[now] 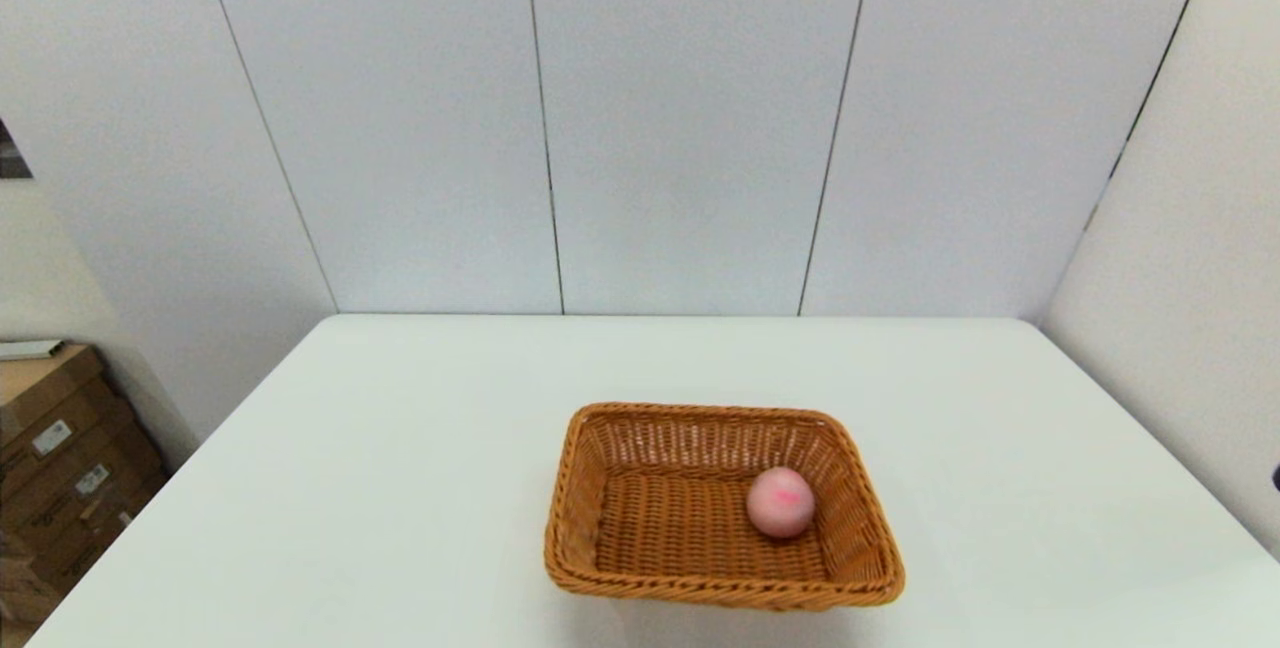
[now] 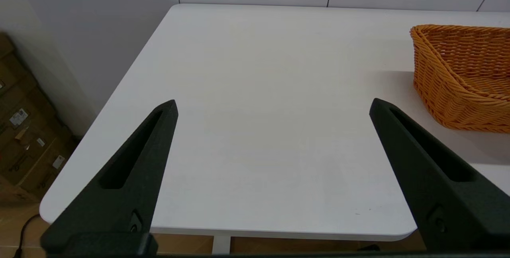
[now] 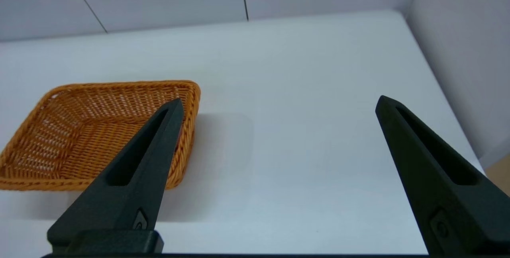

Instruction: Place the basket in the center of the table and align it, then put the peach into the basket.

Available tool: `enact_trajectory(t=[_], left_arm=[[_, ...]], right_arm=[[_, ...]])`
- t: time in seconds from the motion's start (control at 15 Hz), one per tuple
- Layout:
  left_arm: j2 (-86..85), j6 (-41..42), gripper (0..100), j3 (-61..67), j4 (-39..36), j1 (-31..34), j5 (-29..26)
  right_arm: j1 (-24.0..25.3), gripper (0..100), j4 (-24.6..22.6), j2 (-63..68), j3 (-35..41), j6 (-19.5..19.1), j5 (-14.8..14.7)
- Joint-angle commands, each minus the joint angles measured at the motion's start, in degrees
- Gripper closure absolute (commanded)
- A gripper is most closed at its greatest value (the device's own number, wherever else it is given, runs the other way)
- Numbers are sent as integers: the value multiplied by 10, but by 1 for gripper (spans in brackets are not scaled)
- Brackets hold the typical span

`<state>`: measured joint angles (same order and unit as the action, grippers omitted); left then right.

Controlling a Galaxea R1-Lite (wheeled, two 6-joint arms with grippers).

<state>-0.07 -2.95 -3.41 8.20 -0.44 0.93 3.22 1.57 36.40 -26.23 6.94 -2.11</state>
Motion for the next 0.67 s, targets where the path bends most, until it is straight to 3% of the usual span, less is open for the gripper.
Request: enact_trajectory(t=[0.07,0.47,0.67], left_arm=[[0,0,0,0,1,0,0],[0,0,0,0,1,0,0],[0,0,0,0,1,0,0]], right_arm=[[-16,0,0,-230,142,-47,-1],[-28,0,44,-327,206,-57,-5],[-29,0,49,-365,234,-74,7]])
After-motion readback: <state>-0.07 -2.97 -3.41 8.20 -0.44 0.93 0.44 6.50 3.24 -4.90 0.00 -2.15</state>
